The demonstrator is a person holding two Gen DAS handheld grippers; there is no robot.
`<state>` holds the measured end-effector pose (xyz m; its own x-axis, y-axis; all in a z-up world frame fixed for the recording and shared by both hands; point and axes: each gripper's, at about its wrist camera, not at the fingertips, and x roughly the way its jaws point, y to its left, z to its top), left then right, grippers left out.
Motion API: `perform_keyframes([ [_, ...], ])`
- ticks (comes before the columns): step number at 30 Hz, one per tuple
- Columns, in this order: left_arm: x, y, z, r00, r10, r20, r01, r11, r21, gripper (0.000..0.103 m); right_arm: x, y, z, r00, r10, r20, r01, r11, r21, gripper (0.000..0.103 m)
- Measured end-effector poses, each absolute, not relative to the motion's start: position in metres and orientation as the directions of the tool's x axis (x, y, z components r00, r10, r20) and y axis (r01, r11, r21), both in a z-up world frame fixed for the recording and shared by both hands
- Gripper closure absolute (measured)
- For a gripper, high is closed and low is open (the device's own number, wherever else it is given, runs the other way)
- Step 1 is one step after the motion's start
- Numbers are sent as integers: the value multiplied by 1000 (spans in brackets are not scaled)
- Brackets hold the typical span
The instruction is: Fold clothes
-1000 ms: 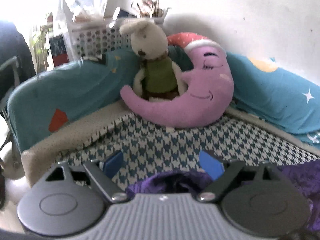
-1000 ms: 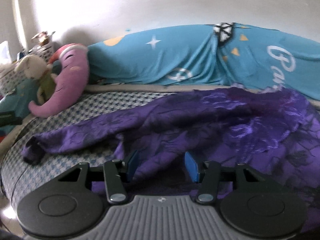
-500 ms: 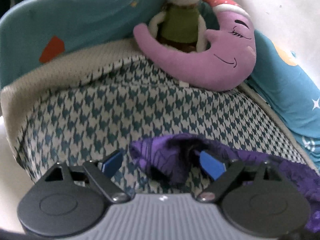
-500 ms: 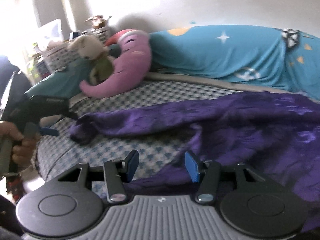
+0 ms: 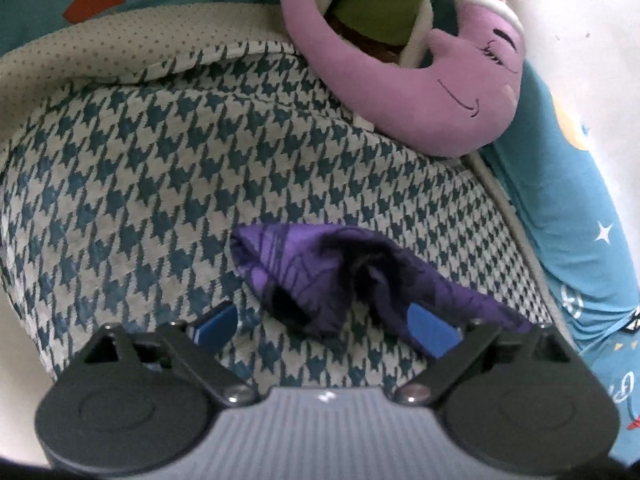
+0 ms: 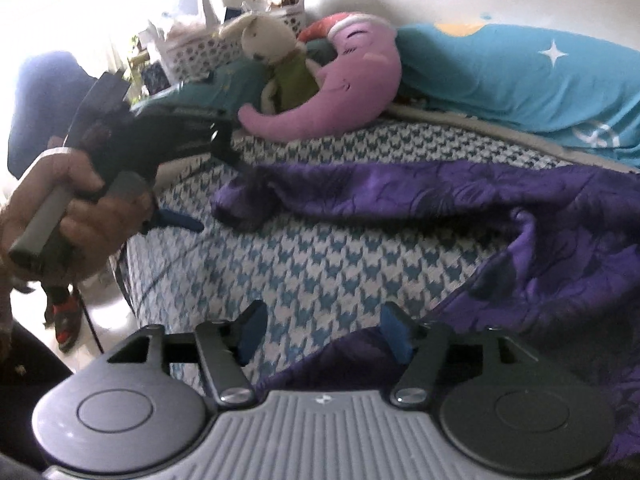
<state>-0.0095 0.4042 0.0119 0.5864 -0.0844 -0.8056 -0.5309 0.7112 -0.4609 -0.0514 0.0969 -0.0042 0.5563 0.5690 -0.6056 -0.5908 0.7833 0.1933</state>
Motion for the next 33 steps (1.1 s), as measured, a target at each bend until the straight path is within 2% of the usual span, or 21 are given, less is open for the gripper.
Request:
perform_keyframes([
  [6,7,390,5,577,-34,-816,-502,773,-388,6,-53,108,-19,569,500,-654,-583,805,109,36],
  [8,12,385,5,581,-15,-814,-489,793,-364,10,-53,109,-23,585,456,-670,-565,822,67,37],
  [9,14,383,5,580,-3,-815,-486,801,-349,16,-53,109,-24,591,446,-672,-559,827,58,40],
  [11,17,379,5,579,19,-815,-479,817,-321,36,-53,108,-26,603,425,-675,-546,837,39,46],
  [13,20,374,6,578,42,-815,-472,832,-292,68,-53,107,-27,615,404,-677,-533,846,21,55],
  [15,23,371,6,578,62,-814,-467,843,-267,82,-53,100,-26,621,394,-678,-518,855,22,78],
  [16,23,369,8,581,82,-810,-465,850,-248,85,-52,96,-25,620,390,-681,-508,861,31,84],
  [17,24,366,11,586,109,-803,-462,859,-221,87,-50,92,-24,618,389,-683,-498,866,43,90],
  [19,24,360,17,600,168,-782,-456,875,-162,90,-47,83,-19,593,414,-690,-493,865,95,92],
  [23,20,344,39,660,308,-686,-454,890,-37,90,-51,69,-11,528,471,-707,-542,827,146,92],
  [26,17,348,53,680,341,-650,-487,872,-52,90,-59,63,-8,481,497,-722,-587,795,155,92],
  [29,15,355,58,687,295,-664,-485,867,-116,88,-68,58,-4,446,505,-739,-643,755,128,92],
  [33,14,360,57,682,237,-692,-490,850,-191,80,-72,52,0,410,508,-758,-669,732,128,92],
])
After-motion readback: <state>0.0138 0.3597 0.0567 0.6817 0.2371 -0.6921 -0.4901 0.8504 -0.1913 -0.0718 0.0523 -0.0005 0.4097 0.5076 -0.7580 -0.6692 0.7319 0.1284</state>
